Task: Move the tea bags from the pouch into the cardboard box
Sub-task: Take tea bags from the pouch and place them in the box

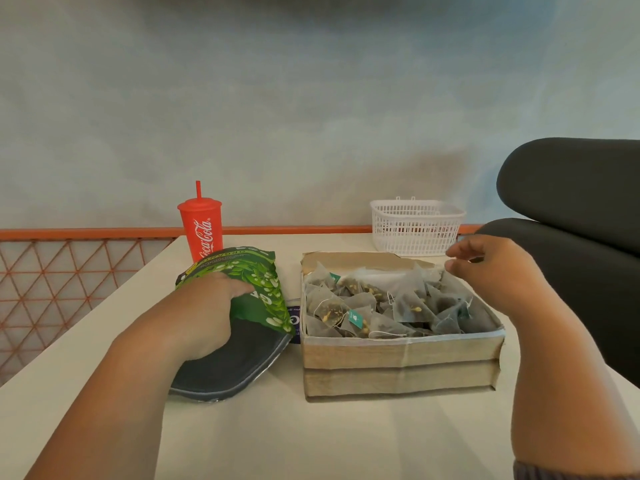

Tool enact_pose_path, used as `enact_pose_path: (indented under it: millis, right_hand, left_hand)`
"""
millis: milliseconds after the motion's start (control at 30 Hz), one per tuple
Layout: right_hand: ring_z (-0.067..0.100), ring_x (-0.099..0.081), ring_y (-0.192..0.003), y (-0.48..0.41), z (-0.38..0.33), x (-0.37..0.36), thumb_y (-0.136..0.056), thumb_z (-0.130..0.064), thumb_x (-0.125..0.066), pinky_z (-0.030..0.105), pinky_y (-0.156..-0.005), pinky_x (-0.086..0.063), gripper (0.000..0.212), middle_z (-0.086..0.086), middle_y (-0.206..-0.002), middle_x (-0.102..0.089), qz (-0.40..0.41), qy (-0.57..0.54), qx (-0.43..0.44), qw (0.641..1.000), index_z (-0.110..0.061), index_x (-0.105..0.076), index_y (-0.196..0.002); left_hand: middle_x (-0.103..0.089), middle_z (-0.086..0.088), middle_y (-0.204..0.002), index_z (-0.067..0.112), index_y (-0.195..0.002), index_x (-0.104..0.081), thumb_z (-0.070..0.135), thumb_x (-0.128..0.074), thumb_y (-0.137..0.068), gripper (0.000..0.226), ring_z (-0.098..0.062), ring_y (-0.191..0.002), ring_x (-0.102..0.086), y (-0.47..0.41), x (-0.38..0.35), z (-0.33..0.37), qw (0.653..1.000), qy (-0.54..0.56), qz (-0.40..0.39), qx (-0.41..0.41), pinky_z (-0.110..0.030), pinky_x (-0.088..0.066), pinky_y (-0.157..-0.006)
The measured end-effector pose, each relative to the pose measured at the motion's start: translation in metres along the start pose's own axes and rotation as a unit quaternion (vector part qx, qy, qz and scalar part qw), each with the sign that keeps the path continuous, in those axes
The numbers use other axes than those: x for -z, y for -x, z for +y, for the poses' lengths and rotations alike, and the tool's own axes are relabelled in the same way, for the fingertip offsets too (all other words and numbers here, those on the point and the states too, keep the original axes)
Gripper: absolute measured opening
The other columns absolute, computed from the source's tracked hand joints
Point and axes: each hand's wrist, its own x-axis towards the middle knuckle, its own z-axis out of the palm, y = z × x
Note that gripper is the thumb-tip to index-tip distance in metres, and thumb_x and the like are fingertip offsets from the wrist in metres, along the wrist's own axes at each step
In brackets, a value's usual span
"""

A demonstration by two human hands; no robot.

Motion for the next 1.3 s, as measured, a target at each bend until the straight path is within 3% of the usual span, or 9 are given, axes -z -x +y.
enact_pose_path:
  millis: [167, 300, 467, 600, 867, 1000, 1100, 1200, 1300]
  right_hand:
    - [0.013, -0.049, -0.095, 0.005, -0.015, -0.023, -0.083, -0.025, -0.066, 0.022, -0.073, -0.038, 0.026, -0.005, -0.117, -0.053, -0.158, 0.026, 0.034, 0.986, -0.029, -0.063, -0.109]
    - [0.017, -0.051, -0.108, 0.008, -0.025, -0.048, -0.089, -0.026, -0.056, 0.026, -0.091, -0.037, 0.034, -0.001, -0.128, -0.056, -0.252, 0.108, 0.033, 0.961, -0.027, -0.058, -0.123]
    - [0.022, -0.05, -0.112, 0.005, -0.026, -0.058, -0.092, -0.005, -0.041, 0.031, -0.094, -0.039, 0.045, 0.007, -0.133, -0.051, -0.179, 0.108, 0.046, 0.977, -0.021, -0.042, -0.135]
    - [0.021, -0.028, -0.138, 0.002, -0.023, -0.062, -0.087, 0.007, -0.043, 0.034, -0.11, -0.027, 0.07, -0.005, -0.155, -0.015, -0.139, 0.085, 0.064, 0.985, -0.028, -0.024, -0.146]
    - [0.025, -0.022, -0.14, 0.008, -0.044, -0.059, -0.093, -0.028, -0.051, 0.042, -0.111, -0.023, 0.058, -0.005, -0.157, -0.005, -0.151, 0.039, 0.107, 0.982, -0.04, -0.025, -0.143]
    - [0.021, -0.019, -0.141, 0.026, -0.075, -0.077, -0.092, -0.041, -0.049, 0.045, -0.113, -0.02, 0.046, -0.01, -0.155, -0.014, -0.248, 0.03, 0.204, 0.947, -0.041, -0.039, -0.136]
    - [0.023, -0.023, -0.14, 0.029, -0.072, -0.093, -0.093, -0.04, -0.044, 0.053, -0.113, -0.015, 0.041, -0.012, -0.153, -0.023, -0.317, 0.129, 0.205, 0.917, -0.04, -0.043, -0.134]
    - [0.022, -0.023, -0.139, 0.021, -0.06, -0.085, -0.094, -0.041, -0.041, 0.06, -0.111, -0.005, 0.039, -0.014, -0.152, -0.024, -0.281, 0.21, 0.144, 0.925, -0.043, -0.041, -0.133]
    - [0.021, -0.021, -0.14, 0.017, -0.057, -0.069, -0.094, -0.043, -0.043, 0.06, -0.112, -0.007, 0.042, -0.011, -0.153, -0.02, -0.21, 0.16, 0.129, 0.956, -0.041, -0.039, -0.136]
  left_hand:
    - [-0.034, 0.004, -0.144, 0.037, -0.137, -0.039, -0.009, -0.044, -0.083, 0.07, -0.021, -0.129, -0.037, 0.001, 0.003, -0.001, 1.0, 0.013, 0.023, 0.0, -0.026, -0.034, -0.101]
    - [-0.033, 0.004, -0.145, 0.036, -0.137, -0.038, -0.008, -0.043, -0.083, 0.07, -0.021, -0.13, -0.035, 0.001, 0.003, -0.001, 1.0, 0.016, 0.019, -0.003, -0.027, -0.034, -0.103]
    - [-0.031, 0.004, -0.147, 0.037, -0.139, -0.036, -0.008, -0.043, -0.084, 0.072, -0.022, -0.132, -0.034, 0.0, 0.004, -0.003, 1.0, 0.023, 0.017, 0.004, -0.029, -0.034, -0.105]
    - [-0.033, 0.004, -0.145, 0.036, -0.137, -0.038, -0.009, -0.043, -0.083, 0.071, -0.021, -0.13, -0.035, 0.001, 0.004, -0.003, 0.999, 0.027, 0.019, -0.002, -0.027, -0.034, -0.103]
    - [-0.032, 0.004, -0.145, 0.036, -0.138, -0.036, -0.008, -0.045, -0.084, 0.07, -0.022, -0.131, -0.034, 0.001, 0.004, -0.005, 0.999, 0.035, 0.022, 0.003, -0.029, -0.035, -0.104]
    - [-0.031, 0.005, -0.146, 0.037, -0.139, -0.036, -0.008, -0.046, -0.084, 0.071, -0.022, -0.132, -0.034, 0.001, 0.004, -0.004, 0.999, 0.034, 0.024, 0.007, -0.029, -0.035, -0.105]
    - [-0.033, 0.005, -0.145, 0.037, -0.138, -0.037, -0.008, -0.045, -0.084, 0.07, -0.021, -0.13, -0.035, 0.002, 0.006, -0.004, 0.999, 0.041, 0.032, 0.005, -0.027, -0.034, -0.103]
    - [-0.037, 0.004, -0.143, 0.035, -0.137, -0.04, -0.009, -0.044, -0.083, 0.069, -0.021, -0.126, -0.04, 0.004, 0.01, -0.004, 0.997, 0.05, 0.063, 0.006, -0.026, -0.036, -0.099]
    - [-0.045, 0.002, -0.137, 0.033, -0.133, -0.046, -0.008, -0.045, -0.084, 0.064, -0.022, -0.119, -0.045, 0.006, 0.015, -0.002, 0.991, 0.063, 0.114, 0.0, -0.026, -0.039, -0.092]
